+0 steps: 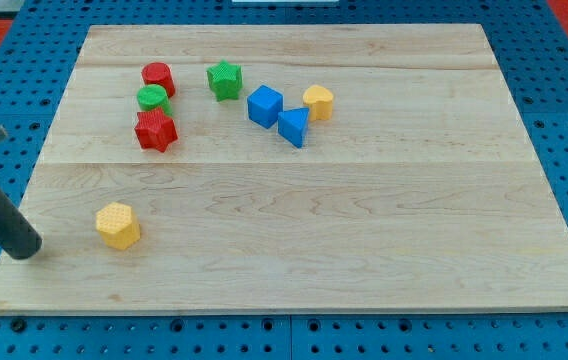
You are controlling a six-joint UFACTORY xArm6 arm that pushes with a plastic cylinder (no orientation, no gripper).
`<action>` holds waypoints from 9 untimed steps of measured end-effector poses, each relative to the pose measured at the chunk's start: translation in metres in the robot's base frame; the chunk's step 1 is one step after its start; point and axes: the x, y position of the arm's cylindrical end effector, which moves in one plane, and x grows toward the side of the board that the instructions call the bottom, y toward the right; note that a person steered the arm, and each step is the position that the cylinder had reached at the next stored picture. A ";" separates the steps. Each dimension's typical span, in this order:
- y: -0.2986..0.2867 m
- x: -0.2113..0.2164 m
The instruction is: Move the yellow hexagon to the right side of the yellow heart
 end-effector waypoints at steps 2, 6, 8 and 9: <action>0.044 -0.012; 0.237 -0.044; 0.253 -0.015; 0.290 -0.046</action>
